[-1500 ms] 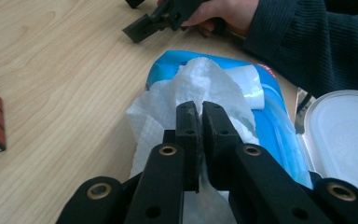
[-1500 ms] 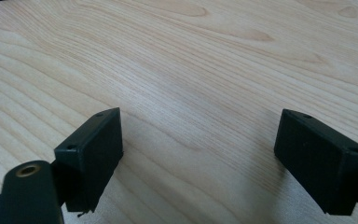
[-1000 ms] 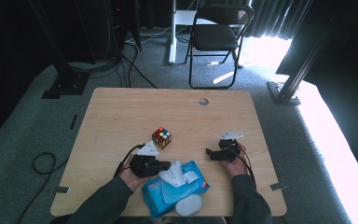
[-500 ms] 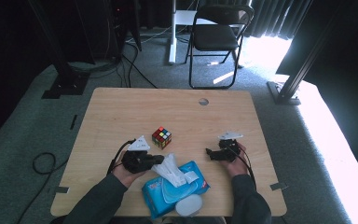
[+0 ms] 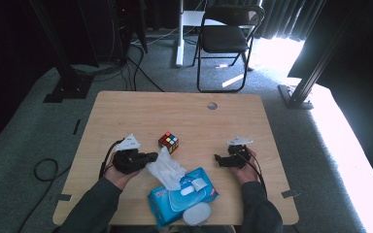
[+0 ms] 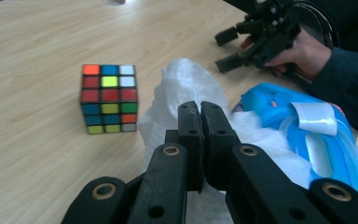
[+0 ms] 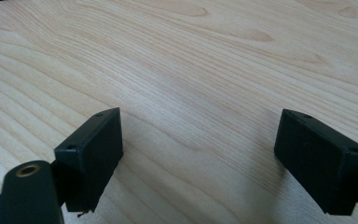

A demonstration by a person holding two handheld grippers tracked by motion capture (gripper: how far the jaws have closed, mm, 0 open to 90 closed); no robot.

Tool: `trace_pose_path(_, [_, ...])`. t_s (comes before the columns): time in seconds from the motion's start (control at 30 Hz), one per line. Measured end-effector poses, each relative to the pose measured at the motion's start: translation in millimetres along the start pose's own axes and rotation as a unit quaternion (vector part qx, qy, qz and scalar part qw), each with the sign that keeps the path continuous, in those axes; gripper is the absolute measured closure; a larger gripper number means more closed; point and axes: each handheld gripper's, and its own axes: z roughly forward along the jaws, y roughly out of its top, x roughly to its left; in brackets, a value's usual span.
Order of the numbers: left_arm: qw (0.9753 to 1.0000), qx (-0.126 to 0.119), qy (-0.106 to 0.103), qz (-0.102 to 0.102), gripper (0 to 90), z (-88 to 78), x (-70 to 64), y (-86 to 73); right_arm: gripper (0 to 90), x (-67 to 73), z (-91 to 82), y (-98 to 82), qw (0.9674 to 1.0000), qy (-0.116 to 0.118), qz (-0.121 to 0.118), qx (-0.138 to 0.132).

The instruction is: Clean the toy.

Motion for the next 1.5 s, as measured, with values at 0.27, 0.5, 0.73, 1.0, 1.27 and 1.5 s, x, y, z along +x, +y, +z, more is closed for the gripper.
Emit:
trace_pose_path(0.27, [0.9995, -0.005, 0.026, -0.015, 87.8, -10.4, 13.1, -3.1, 15.0, 0.0, 0.0, 0.0, 1.0000, 0.000, 0.000, 0.000])
trace_pose_path(0.5, [0.9979, 0.007, 0.063, -0.016, 87.8, -9.7, 20.2, -7.4, 15.0, 0.0, 0.0, 0.0, 1.0000, 0.000, 0.000, 0.000])
trace_pose_path(0.73, [0.9945, 0.033, 0.098, -0.012, 87.7, 3.1, 24.1, -14.5, 15.0, 0.0, -0.1, 0.0, 1.0000, 0.000, 0.000, 0.000])
trace_pose_path(1.0, [0.9910, 0.032, 0.128, -0.026, 87.6, -5.5, 37.8, -19.3, 15.0, 0.0, 0.0, 0.0, 1.0000, 0.000, 0.000, 0.000])
trace_pose_path(1.27, [0.9920, 0.027, 0.120, -0.029, 87.6, 1.7, 37.9, -22.1, 15.0, 0.0, 0.0, 0.0, 1.0000, 0.000, 0.000, 0.000])
trace_pose_path(1.5, [0.9954, 0.028, 0.085, -0.034, 87.4, 22.1, 34.5, -29.4, 15.0, 0.0, 0.0, 0.0, 1.0000, 0.000, 0.000, 0.000])
